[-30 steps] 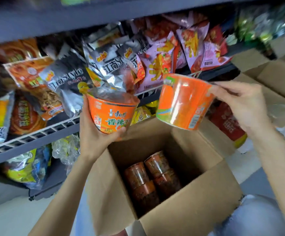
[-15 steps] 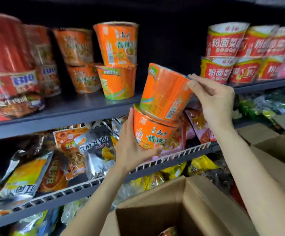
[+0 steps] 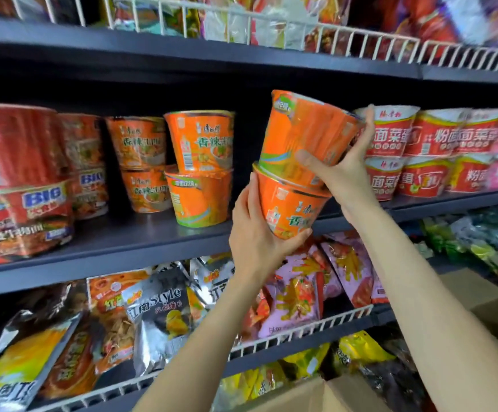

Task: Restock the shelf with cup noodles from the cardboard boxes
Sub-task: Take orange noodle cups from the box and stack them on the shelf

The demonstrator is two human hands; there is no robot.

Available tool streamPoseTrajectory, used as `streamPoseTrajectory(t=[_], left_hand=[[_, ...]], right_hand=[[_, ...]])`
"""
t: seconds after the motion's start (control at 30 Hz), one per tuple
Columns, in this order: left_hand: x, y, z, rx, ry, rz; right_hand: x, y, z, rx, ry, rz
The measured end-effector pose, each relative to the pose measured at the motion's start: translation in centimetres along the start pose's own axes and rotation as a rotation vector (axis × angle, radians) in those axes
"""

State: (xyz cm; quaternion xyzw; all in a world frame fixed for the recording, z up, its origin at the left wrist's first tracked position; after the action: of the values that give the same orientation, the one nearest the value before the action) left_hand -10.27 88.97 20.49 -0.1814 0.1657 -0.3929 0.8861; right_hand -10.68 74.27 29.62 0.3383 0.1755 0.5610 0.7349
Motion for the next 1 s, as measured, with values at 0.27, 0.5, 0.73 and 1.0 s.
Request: streamPoseTrajectory(t=[0.27, 0.5, 0.73, 1.0], left_hand=[[8.0, 3.0, 4.2, -0.184, 0.125, 0.258], [9.2, 4.0, 3.8, -0.033, 0.025, 0.664], [8.9, 3.9, 4.0, -0.091, 0.073, 0.784], [8.8, 3.1, 3.9, -0.023, 0.015, 0.670]], right_hand=[[1.5, -7.0, 5.8, -0.028, 0.097, -0.118], [4.6, -13.6, 7.9, -0.243, 0.292, -0.418], [8.2, -17.8, 12.0, -0.247, 0.526, -0.858], [7.9, -17.3, 12.3, -0.199, 0.672, -0.732]])
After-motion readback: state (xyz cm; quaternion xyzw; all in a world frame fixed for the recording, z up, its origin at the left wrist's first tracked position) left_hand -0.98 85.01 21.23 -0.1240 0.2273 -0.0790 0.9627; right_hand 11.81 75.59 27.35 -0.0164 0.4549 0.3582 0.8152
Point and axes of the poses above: each hand's wrist, its own z-axis towards the middle knuckle, its own x-axis out of the palm, y = z × x, the point moved 3 cm from there along z, towards the middle knuckle, and after that the axes turned 8 degrees about -y, right-handed, at the moved point
